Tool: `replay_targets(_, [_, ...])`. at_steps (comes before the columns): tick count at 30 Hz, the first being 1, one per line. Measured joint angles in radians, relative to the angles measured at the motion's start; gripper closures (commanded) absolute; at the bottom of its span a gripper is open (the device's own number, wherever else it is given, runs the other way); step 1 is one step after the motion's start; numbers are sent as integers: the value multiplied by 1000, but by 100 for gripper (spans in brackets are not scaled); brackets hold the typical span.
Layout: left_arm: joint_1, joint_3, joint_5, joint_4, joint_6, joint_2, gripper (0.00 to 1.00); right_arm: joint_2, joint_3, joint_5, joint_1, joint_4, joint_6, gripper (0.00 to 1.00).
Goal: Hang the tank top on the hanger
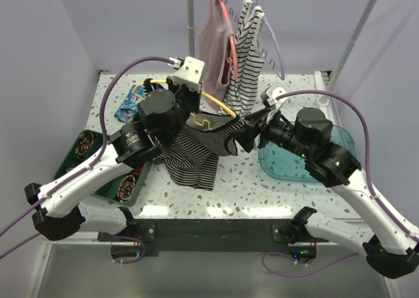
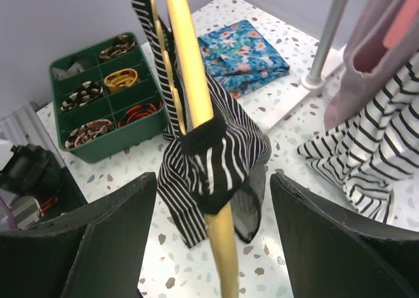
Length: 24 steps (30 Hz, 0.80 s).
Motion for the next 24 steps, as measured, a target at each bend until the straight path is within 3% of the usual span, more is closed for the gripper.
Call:
replay_targets(2, [-4,37,31,-31,6,4,100,21,17,-33,0,0,-22,27])
replay_targets(6, [-11,85,72,-64,13,25,100,69,57,-75,0,-1,-43,38])
replay_targets(9, [-14,97,109,-82,15,36,100,94,84,-80,0,0,-45,53])
replay_targets(10, [-14,98,120,-88,15,39,100,96,86,-80,0,1,-44,62])
replay_targets(13, [-17,99,138,-97,14,47,100,93,85,-79,0,1,-36,74])
replay_targets(15, [-18,100,146,-100,12,51,100,90,82,-79,0,1,-32,73])
replay_targets(19, [-18,101,156,-97,-4,59,100,66,58,-71,0,-2,-16,49])
replay_targets(21, [-18,101,163,-95,-8,64,100,47,34,-66,0,-5,-11,48])
replay_targets(24, [-18,103,176,-93,-24,76,100,16,4,-50,0,-13,-11,58])
